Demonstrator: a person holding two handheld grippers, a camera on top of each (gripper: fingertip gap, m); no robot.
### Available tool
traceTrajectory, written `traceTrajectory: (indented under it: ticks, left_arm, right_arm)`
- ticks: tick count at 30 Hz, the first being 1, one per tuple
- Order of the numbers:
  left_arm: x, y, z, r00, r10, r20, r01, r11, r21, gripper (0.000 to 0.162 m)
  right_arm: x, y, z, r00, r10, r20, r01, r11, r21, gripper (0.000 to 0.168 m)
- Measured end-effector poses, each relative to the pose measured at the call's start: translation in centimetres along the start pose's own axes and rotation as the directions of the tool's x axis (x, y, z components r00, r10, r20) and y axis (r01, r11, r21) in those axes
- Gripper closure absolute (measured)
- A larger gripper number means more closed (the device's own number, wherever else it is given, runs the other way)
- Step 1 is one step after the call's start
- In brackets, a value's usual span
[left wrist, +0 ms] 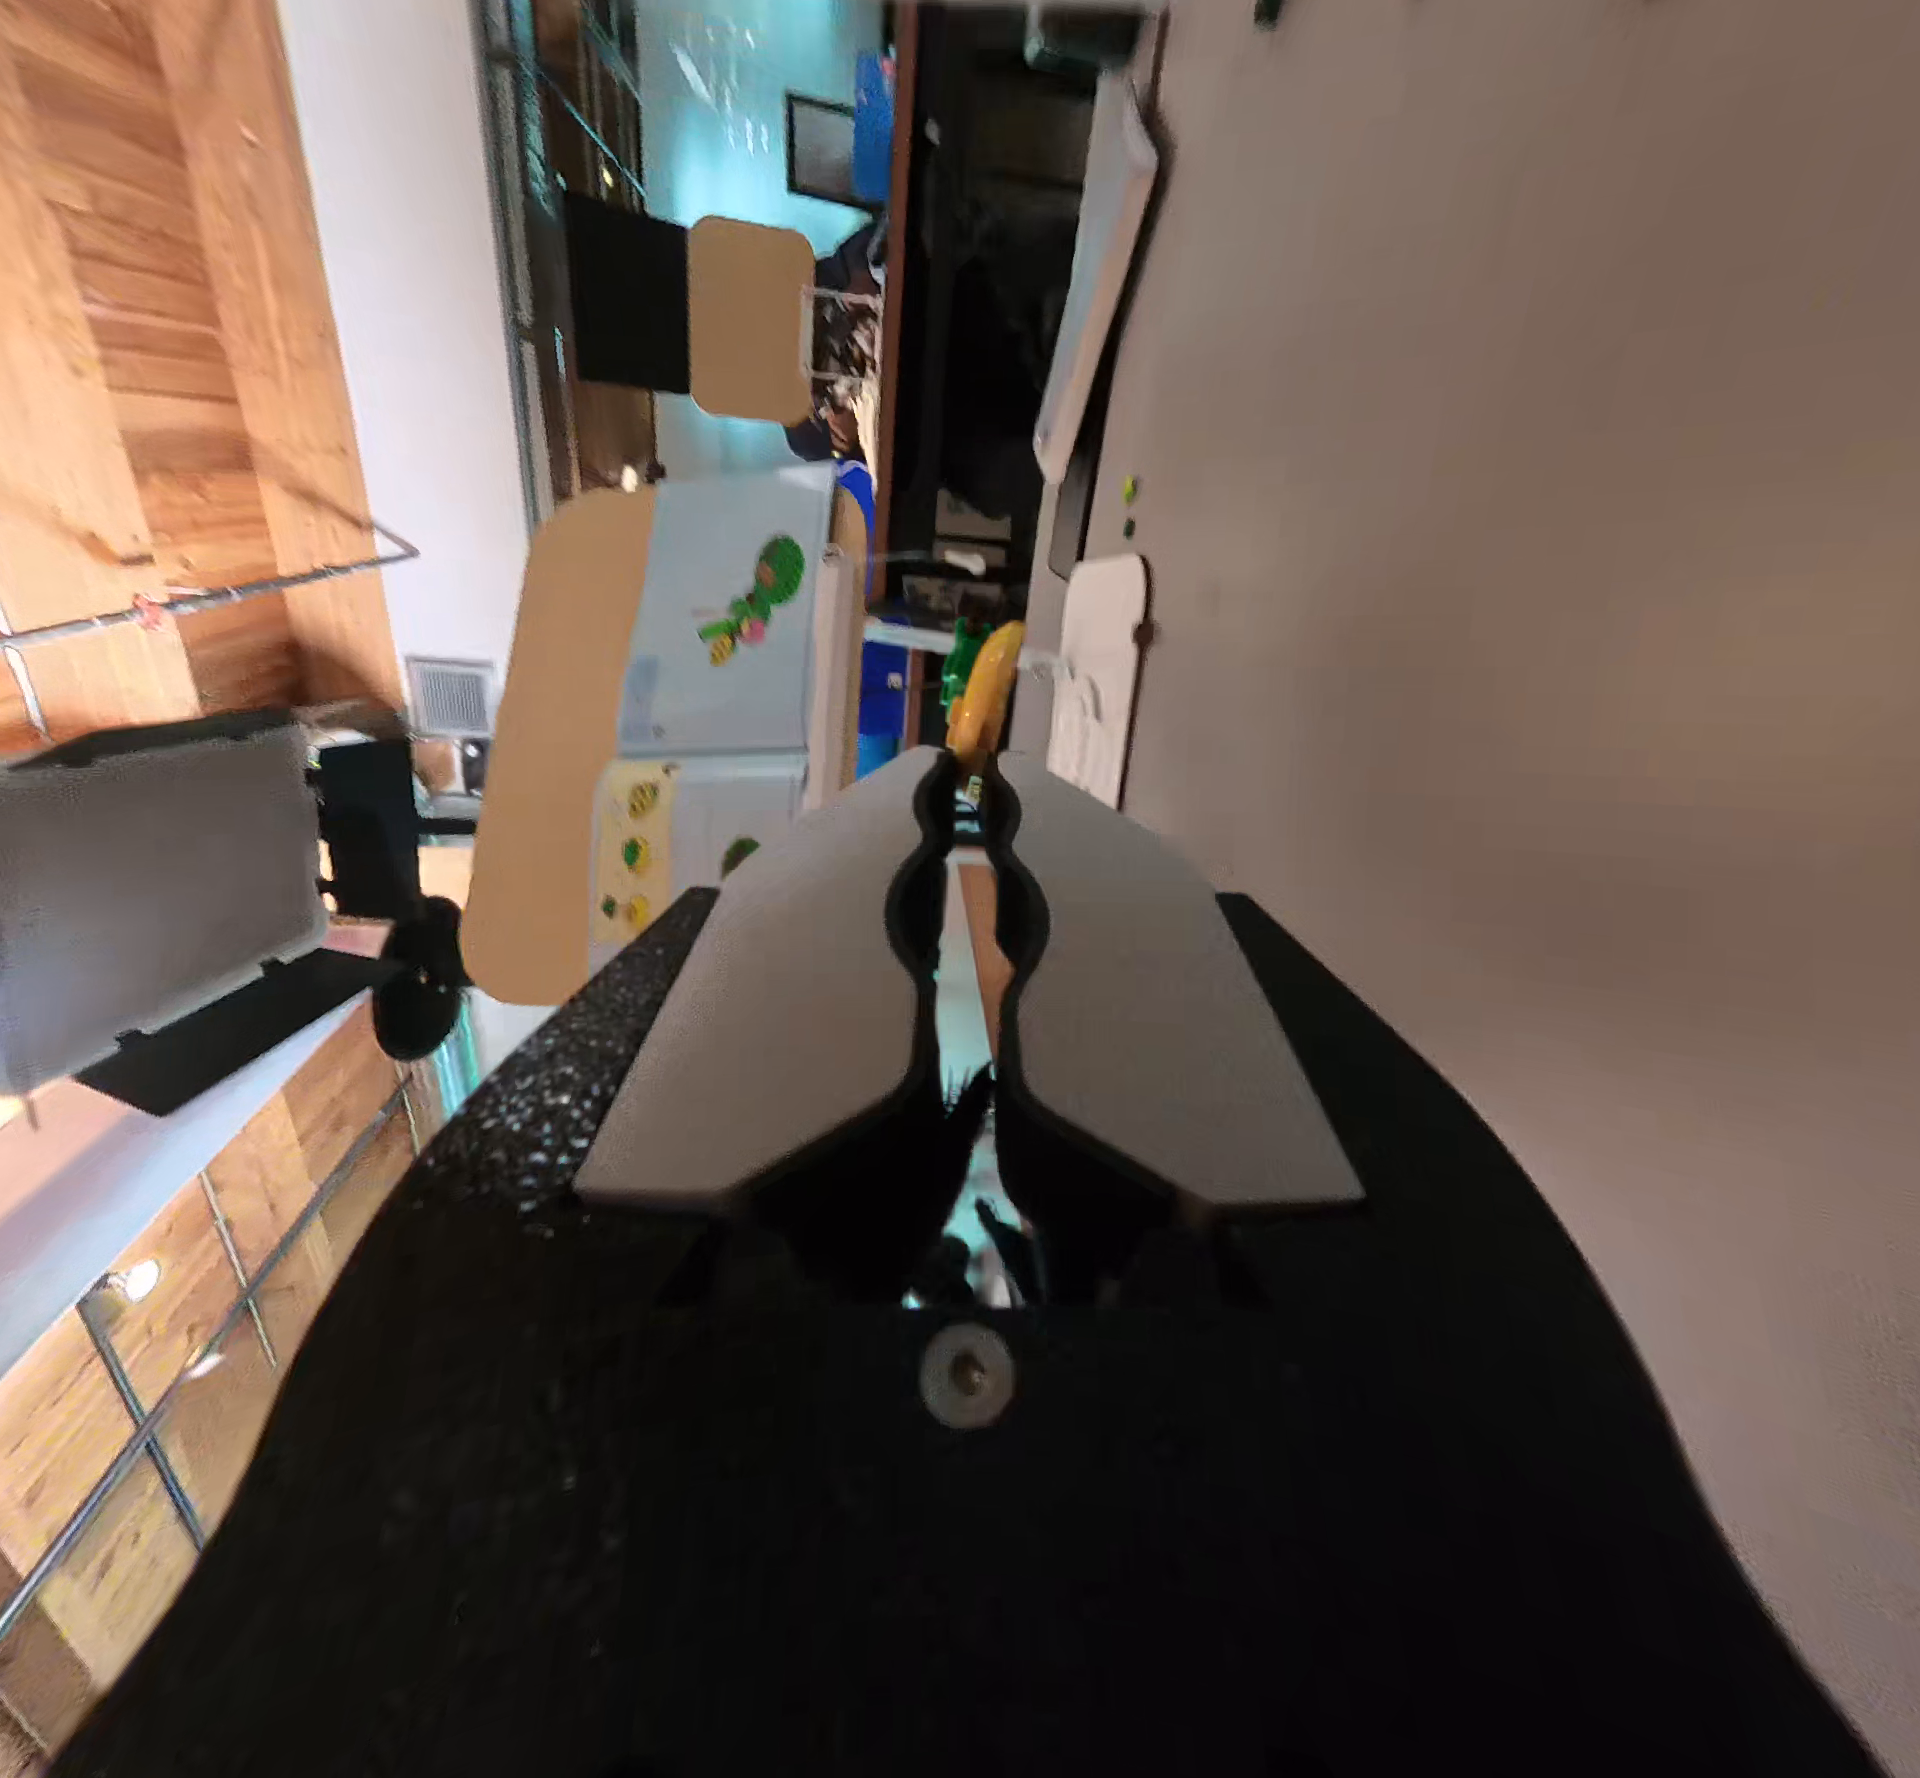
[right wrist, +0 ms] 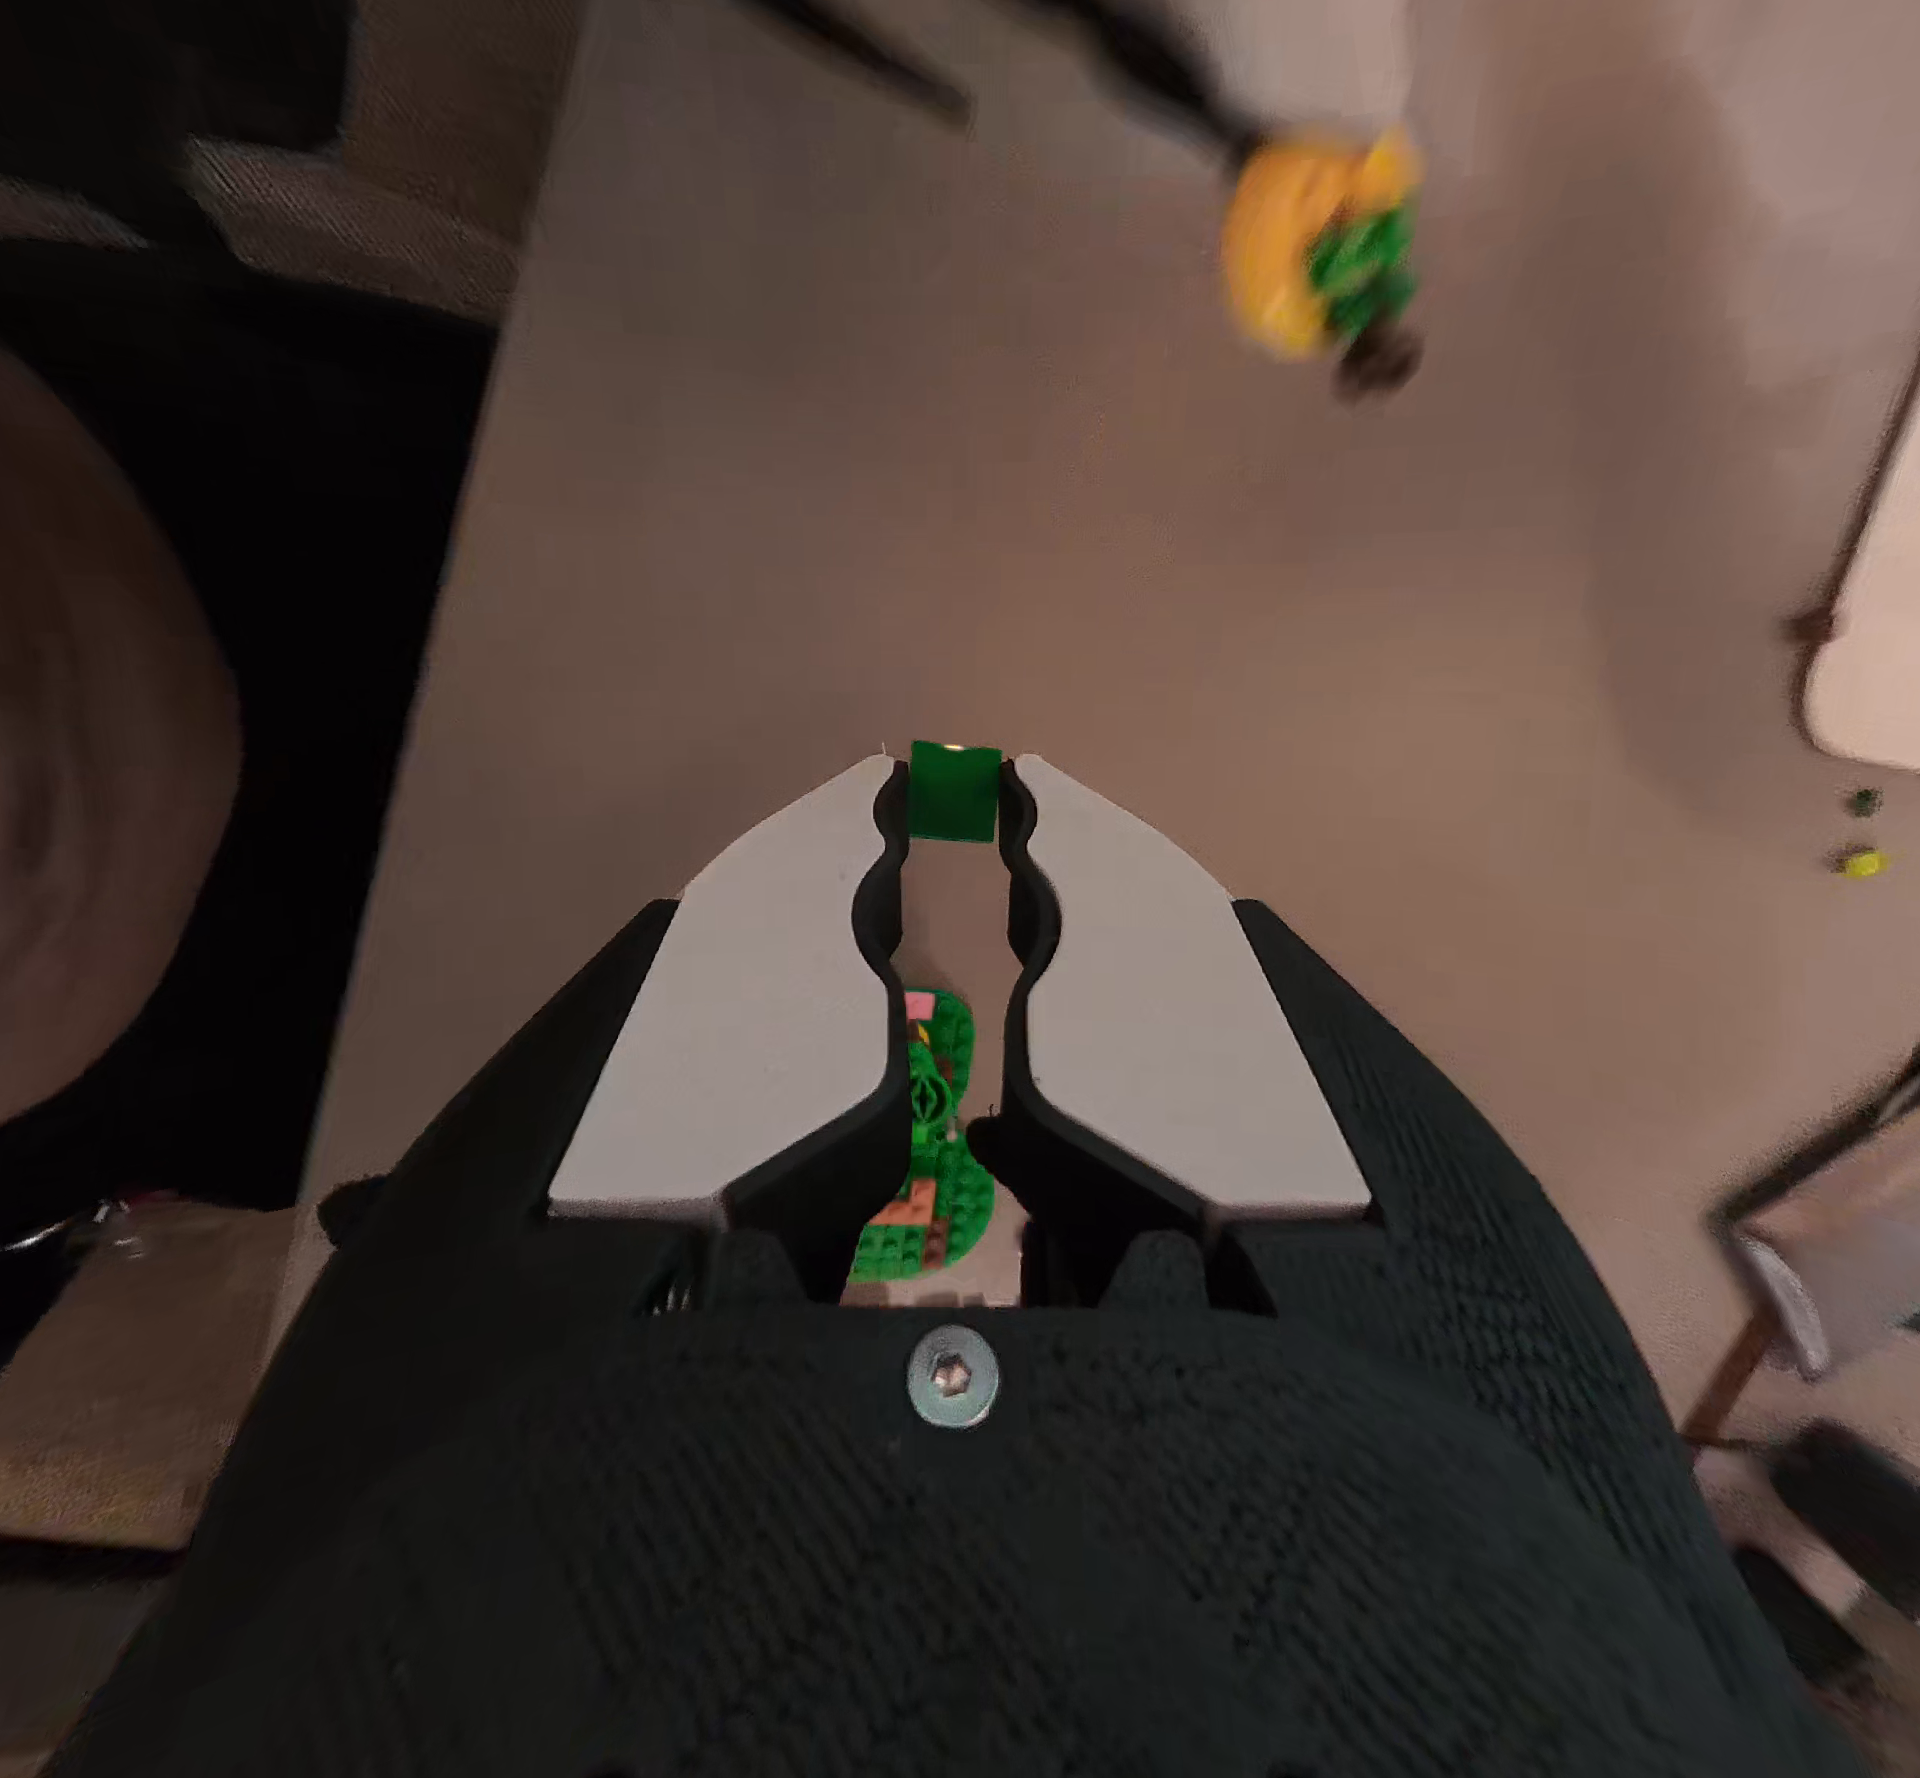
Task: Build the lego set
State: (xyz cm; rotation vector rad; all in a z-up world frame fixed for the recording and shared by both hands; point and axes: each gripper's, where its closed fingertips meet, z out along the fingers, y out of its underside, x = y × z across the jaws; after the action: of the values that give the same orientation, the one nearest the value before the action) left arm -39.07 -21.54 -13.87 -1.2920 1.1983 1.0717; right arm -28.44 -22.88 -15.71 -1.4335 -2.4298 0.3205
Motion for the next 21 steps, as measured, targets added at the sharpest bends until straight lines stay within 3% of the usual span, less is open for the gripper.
traceTrajectory:
  ticks: [3,6,16,19,21]
  left_arm:
    - [0.6,1.4,0.0,0.999,-0.027,-0.029,0.026,0.999,-0.029,0.158]
    - [0.4,1.1,-0.1,0.998,-0.047,-0.028,0.047,0.999,-0.013,0.158]
    - [0.4,0.2,0.2,0.998,-0.057,-0.029,0.058,0.998,0.033,0.157]
    - [0.3,0.4,0.1,0.997,-0.074,-0.030,0.075,0.997,0.033,0.157]
    - [0.3,0.6,0.1,0.996,-0.087,-0.036,0.089,0.995,0.034,0.157]
  right_arm:
    - [-0.5,2.5,4.9,1.000,0.022,0.006,-0.021,0.997,-0.071,0.153]
    - [-1.1,3.3,7.4,0.998,0.046,0.039,-0.043,0.996,-0.077,0.154]
    - [-2.0,3.4,9.3,0.995,0.029,0.099,-0.021,0.996,-0.089,0.153]
    - [-2.7,3.0,9.3,0.988,0.043,0.145,-0.036,0.998,-0.049,0.129]
    - [-2.7,3.2,9.0,0.988,0.045,0.147,-0.039,0.998,-0.045,0.125]
